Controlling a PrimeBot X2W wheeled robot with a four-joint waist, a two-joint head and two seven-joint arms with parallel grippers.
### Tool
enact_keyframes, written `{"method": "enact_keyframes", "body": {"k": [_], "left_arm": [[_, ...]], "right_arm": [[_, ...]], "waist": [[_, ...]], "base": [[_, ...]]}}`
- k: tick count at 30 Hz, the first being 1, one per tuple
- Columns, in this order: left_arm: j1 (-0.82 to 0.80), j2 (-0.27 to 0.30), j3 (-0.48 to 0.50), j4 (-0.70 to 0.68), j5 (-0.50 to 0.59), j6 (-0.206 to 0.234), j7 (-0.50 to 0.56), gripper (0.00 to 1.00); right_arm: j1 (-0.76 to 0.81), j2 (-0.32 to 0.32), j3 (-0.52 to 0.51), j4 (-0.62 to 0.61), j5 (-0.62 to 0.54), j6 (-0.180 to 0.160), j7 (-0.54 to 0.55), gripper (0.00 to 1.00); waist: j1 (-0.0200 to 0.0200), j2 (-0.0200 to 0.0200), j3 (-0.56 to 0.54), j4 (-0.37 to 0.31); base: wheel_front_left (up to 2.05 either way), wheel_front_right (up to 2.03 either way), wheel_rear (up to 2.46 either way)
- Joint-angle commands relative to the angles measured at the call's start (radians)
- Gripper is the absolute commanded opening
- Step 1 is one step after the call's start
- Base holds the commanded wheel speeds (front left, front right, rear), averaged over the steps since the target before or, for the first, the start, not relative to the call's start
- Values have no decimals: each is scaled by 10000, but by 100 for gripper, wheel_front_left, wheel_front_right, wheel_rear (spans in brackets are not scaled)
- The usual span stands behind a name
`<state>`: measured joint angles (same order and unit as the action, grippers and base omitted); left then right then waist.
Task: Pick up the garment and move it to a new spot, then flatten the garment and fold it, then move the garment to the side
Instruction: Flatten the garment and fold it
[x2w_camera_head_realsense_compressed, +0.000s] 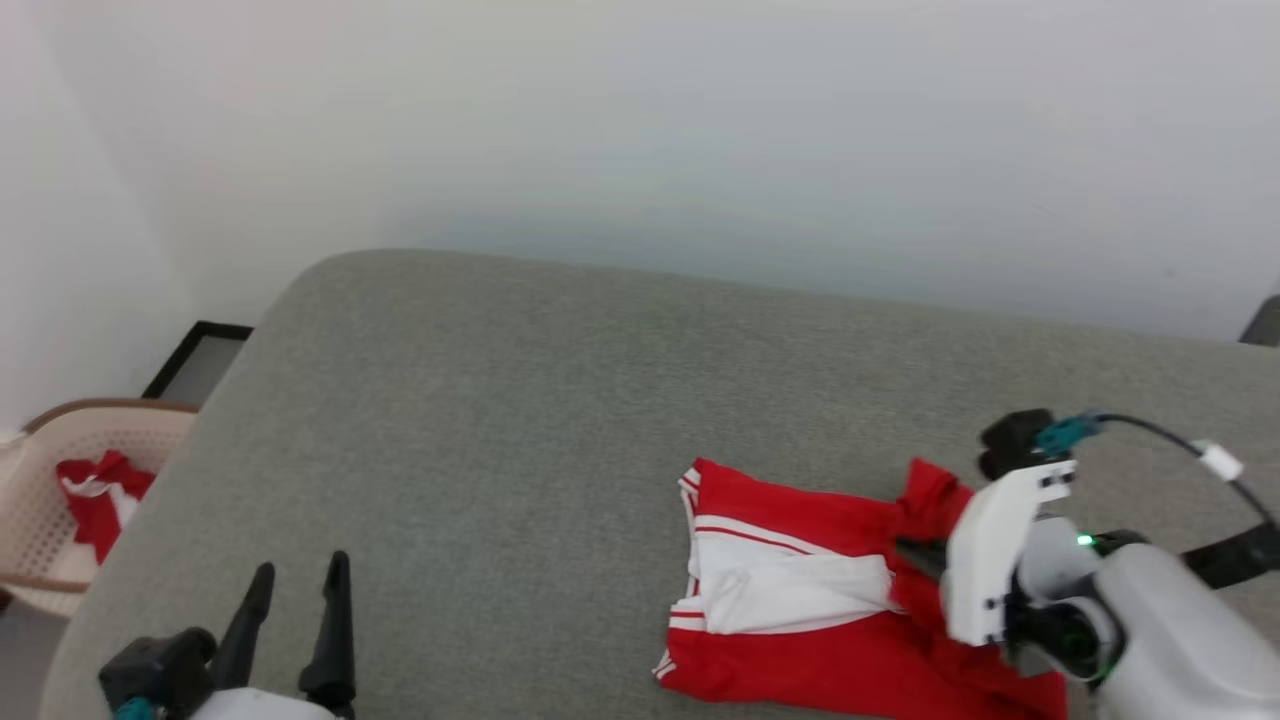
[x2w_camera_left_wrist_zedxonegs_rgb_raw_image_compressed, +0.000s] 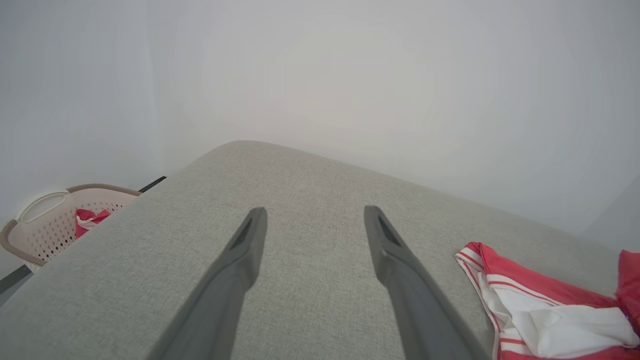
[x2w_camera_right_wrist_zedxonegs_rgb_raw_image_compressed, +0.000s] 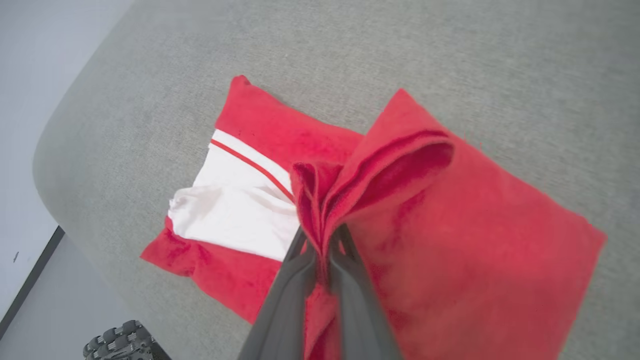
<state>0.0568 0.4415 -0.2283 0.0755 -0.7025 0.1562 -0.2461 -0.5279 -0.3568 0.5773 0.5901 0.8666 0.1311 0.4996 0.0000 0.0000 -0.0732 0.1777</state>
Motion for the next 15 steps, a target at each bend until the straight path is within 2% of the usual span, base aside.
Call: {"method": "enact_keyframes", "body": {"k": [1,5,13,14,15], "left_arm": [[-202,-78,-105,70,85,-92,14,100],[-427,-208,-260,219,83,-167,20,100],[-696,-399,-389,533,59,-267,-21,100],[-719,-417,-394,572,55,-281,-31,100],[-739,-449,-385,608,25,-299,-39,100]], "right_arm": [[-152,363,55,171,-205,-8,-110,0],[-273,1095,68,654,-520,-8,-293,0],[-691,1967,247,1620,-904,-8,-612,0],[-777,2058,266,1749,-963,-8,-681,23],[-828,2133,312,1837,-1007,-8,-719,41]], "waist": [[0,0,11,367],[0,0,45,687],[0,0,105,1003],[0,0,109,1019],[0,0,113,1033]], "base": [[0,0,0],[0,0,0],[0,0,0],[0,0,0],[0,0,0]]}}
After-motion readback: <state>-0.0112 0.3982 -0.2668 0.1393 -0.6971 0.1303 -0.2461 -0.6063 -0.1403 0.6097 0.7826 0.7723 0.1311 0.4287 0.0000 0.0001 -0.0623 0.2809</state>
